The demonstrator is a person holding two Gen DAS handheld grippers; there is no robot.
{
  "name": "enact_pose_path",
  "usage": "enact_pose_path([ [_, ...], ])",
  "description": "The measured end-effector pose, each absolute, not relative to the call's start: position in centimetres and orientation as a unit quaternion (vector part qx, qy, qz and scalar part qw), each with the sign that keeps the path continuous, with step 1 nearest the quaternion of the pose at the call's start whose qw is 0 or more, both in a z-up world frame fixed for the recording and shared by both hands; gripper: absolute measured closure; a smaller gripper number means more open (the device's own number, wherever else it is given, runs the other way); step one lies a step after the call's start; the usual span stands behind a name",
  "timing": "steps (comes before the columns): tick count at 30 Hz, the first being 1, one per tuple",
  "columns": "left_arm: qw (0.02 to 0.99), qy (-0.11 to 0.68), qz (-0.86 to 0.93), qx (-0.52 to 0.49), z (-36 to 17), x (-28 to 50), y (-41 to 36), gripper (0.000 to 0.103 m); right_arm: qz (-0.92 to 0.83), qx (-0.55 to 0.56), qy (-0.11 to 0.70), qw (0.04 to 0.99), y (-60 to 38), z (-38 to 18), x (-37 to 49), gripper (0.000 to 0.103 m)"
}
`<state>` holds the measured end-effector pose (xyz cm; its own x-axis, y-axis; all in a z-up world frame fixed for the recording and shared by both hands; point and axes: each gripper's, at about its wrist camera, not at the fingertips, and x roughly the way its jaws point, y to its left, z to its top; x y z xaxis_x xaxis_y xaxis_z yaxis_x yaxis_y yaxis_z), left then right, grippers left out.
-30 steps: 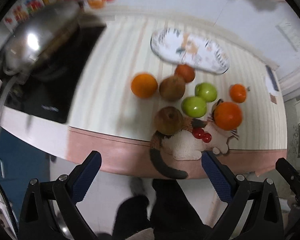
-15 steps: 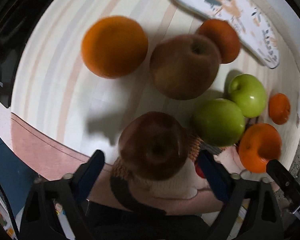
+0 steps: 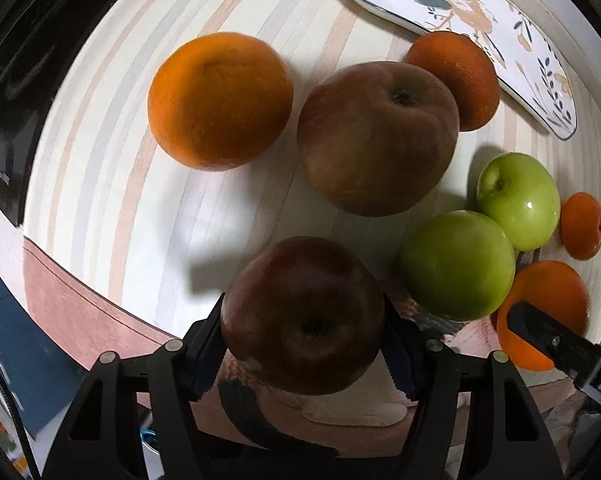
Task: Organize fruits
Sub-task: 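Grasp a brown apple with the left tool while the right tool grasps a large orange, then carry the apple and orange to the floral plate and release both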
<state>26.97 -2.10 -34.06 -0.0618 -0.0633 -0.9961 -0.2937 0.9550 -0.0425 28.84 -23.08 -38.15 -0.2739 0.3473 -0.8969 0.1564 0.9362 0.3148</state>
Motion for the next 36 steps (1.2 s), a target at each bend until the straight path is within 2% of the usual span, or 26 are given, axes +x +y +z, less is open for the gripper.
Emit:
enact_pose_path([
  [6,0.696,0.709,0.074,-0.09,-31.8,26.2,-3.5,0.038,0.078,0.135,0.788,0.596,-22.3,-37.4,28.4,0.016],
  [13,0.72,0.688,0.049,-0.074,-27.0,25.9,-4.4,0.038,0.078,0.158,0.775,0.607,-23.1,-35.8,28.3,0.016],
  [19,0.747,0.658,0.011,-0.089,-19.8,28.7,-5.6,0.038,0.099,0.191,0.744,0.633,-25.0,-31.4,30.8,0.016],
  [22,0.756,0.646,0.002,-0.103,-18.2,31.6,-4.1,0.037,0.103,0.2,0.731,0.644,-25.2,-29.6,34.0,0.016],
  [28,0.757,0.642,-0.009,-0.123,-20.3,41.2,-1.7,0.037,0.102,0.177,0.719,0.664,-23.9,-30.1,42.0,0.016],
  [36,0.722,0.681,-0.018,-0.125,-26.1,49.7,-2.0,0.037,0.094,0.132,0.745,0.647,-21.5,-35.7,49.4,0.016],
])
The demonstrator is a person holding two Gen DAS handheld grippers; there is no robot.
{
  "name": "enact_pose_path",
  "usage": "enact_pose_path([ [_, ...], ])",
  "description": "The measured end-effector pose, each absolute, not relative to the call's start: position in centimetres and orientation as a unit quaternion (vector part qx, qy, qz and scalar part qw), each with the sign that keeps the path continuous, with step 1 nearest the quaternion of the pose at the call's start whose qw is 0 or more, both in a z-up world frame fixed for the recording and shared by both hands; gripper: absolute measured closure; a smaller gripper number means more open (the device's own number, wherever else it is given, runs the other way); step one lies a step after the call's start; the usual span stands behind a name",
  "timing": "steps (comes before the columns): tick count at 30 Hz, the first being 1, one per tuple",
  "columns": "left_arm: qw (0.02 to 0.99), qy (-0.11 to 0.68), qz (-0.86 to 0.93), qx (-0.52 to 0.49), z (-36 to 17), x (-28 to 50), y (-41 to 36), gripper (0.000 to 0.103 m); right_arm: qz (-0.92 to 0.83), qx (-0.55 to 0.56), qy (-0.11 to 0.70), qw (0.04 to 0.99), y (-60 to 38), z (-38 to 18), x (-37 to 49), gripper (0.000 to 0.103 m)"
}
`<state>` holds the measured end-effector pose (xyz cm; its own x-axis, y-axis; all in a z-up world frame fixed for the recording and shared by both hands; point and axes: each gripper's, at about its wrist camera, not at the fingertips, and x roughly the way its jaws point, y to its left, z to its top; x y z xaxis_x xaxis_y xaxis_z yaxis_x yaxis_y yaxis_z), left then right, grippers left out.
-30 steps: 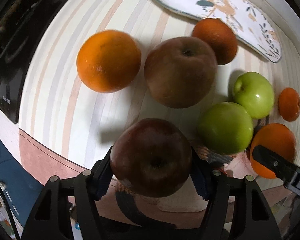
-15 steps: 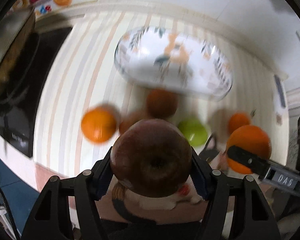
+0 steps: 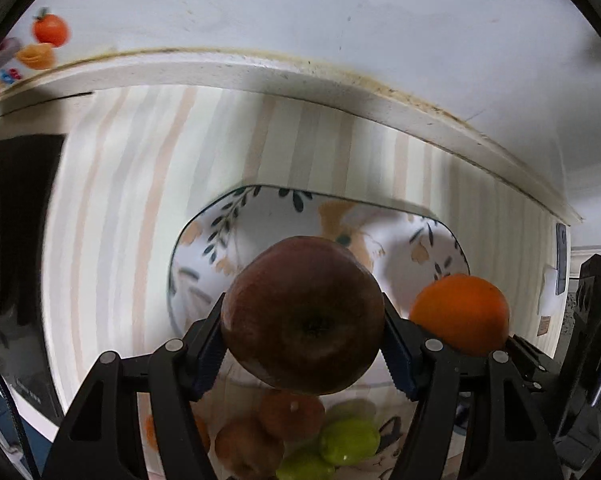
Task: Organize fruits
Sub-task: 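Carry the apple and orange to the floral plate and release both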
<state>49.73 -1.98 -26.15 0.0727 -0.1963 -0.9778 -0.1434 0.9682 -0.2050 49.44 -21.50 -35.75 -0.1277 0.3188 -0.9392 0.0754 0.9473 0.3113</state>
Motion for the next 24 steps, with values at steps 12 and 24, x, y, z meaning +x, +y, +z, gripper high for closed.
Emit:
enact_pose_path([
  [12,0.666,0.732,-0.014,-0.145,-30.7,52.8,-1.1,0.037,0.085,0.082,0.771,0.626,-19.3,-39.5,52.5,0.016],
  [24,0.657,0.744,-0.008,-0.12,-31.2,52.7,-1.7,0.034,0.079,0.073,0.776,0.621,-19.2,-39.1,53.6,0.006],
])
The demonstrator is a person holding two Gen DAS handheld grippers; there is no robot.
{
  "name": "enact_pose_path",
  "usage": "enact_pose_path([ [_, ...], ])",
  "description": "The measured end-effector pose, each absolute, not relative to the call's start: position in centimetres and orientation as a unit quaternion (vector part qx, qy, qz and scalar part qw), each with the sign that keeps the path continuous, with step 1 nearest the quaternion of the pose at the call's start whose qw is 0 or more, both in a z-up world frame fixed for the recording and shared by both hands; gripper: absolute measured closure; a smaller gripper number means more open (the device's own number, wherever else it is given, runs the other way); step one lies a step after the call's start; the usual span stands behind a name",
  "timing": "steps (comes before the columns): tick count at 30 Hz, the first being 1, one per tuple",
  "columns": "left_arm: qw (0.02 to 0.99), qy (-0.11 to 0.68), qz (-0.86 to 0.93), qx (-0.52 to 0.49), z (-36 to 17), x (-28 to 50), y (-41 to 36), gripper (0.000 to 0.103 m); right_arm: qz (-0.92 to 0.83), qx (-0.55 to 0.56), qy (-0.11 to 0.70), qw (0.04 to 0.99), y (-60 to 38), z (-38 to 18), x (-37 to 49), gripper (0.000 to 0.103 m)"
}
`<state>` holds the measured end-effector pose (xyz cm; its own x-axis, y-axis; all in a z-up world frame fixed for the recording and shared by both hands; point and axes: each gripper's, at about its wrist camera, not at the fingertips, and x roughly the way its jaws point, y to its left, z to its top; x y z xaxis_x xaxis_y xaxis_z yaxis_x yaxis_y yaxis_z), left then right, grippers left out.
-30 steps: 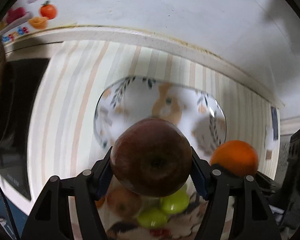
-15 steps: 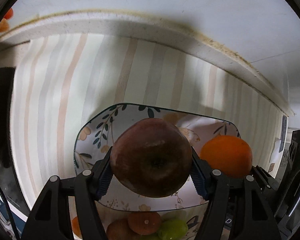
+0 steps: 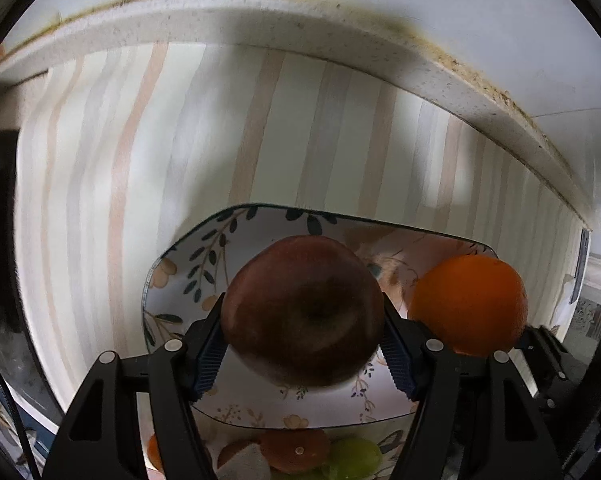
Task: Organize fruits
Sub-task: 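Carry the apple and orange to the floral plate and release both, then move the left tool to a tangerine and grasp it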
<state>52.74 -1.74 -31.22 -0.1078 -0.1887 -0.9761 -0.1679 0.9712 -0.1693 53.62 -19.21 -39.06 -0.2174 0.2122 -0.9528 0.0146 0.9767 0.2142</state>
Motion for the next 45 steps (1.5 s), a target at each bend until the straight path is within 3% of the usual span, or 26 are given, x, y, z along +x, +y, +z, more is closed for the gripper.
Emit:
enact_pose_path([
  [4,0.675,0.731,-0.011,-0.106,-29.2,52.9,-2.5,0.018,0.068,0.075,0.77,0.63,-19.9,-37.4,53.3,0.003],
  [14,0.745,0.664,0.005,-0.054,-21.6,47.6,-1.3,0.018,0.054,0.064,0.74,0.667,-21.7,-30.4,48.9,0.003],
  [33,0.818,0.572,0.006,-0.052,-13.1,36.1,-0.3,0.018,0.057,0.08,0.669,0.737,-20.7,-18.8,39.8,0.003],
  [37,0.82,0.57,0.023,-0.041,-14.2,34.5,0.2,0.006,0.063,0.093,0.685,0.72,-20.3,-20.7,38.0,0.003],
  [42,0.793,0.606,0.057,-0.04,-18.7,32.9,2.3,0.006,0.063,0.156,0.734,0.658,-20.2,-28.2,36.0,0.004],
  [45,0.759,0.643,0.075,-0.072,-22.4,32.6,4.4,0.007,0.059,0.189,0.751,0.63,-20.0,-31.8,35.4,0.01],
])
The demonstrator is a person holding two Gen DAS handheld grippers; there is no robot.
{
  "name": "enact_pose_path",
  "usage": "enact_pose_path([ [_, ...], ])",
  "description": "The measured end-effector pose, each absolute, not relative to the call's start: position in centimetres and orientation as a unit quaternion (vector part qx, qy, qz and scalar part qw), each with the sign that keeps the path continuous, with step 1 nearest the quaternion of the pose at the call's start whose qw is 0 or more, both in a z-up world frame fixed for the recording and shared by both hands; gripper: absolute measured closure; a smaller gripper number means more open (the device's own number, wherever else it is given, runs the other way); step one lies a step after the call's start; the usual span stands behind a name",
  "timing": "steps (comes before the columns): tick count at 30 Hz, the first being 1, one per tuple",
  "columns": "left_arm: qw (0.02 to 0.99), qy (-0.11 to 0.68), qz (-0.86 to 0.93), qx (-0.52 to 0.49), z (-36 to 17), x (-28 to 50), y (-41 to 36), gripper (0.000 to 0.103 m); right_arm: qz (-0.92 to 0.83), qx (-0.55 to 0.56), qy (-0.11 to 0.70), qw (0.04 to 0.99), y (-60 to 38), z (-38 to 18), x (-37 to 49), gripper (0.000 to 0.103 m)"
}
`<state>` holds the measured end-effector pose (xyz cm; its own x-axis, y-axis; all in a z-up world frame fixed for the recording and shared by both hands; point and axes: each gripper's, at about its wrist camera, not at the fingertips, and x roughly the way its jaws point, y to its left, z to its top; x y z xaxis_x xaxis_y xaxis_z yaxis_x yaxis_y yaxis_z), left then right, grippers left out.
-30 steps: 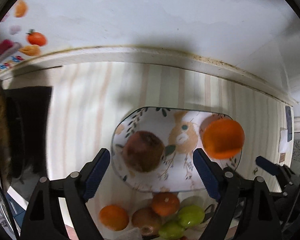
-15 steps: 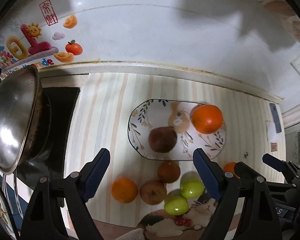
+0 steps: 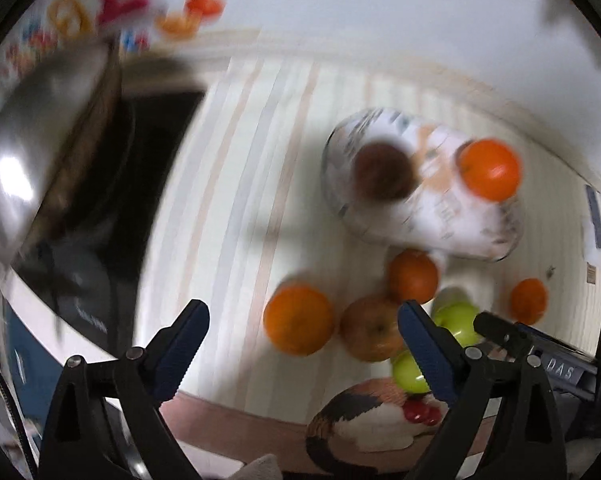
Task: Organize fruits
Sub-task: 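Move the left tool to a tangerine and grasp it, then place the tangerine on the plate with the left tool while the right tool places a green apple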
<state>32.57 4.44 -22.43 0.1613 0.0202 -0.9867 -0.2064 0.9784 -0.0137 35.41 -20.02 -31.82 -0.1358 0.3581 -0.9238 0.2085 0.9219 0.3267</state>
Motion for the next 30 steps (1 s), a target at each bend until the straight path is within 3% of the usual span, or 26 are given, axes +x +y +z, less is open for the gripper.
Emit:
enact_pose_path([
  [4,0.716,0.681,0.084,-0.131,-26.7,32.7,6.5,0.007,0.056,0.219,0.77,0.597,-19.7,-35.4,34.9,0.022],
  [11,0.667,0.719,0.079,-0.181,-32.0,33.7,7.2,0.009,0.061,0.2,0.777,0.594,-19.0,-37.1,34.5,0.03],
  [13,0.666,0.719,0.084,-0.183,-32.6,33.8,7.3,0.03,0.062,0.194,0.777,0.596,-18.9,-37.2,34.7,0.032],
  [15,0.667,0.716,0.081,-0.19,-33.0,33.5,7.2,0.039,0.063,0.18,0.778,0.598,-18.7,-37.0,34.8,0.036],
  [30,0.694,0.702,0.108,-0.12,-32.2,27.5,6.7,0.04,0.072,0.108,0.789,0.6,-19.4,-36.2,32.6,0.037],
])
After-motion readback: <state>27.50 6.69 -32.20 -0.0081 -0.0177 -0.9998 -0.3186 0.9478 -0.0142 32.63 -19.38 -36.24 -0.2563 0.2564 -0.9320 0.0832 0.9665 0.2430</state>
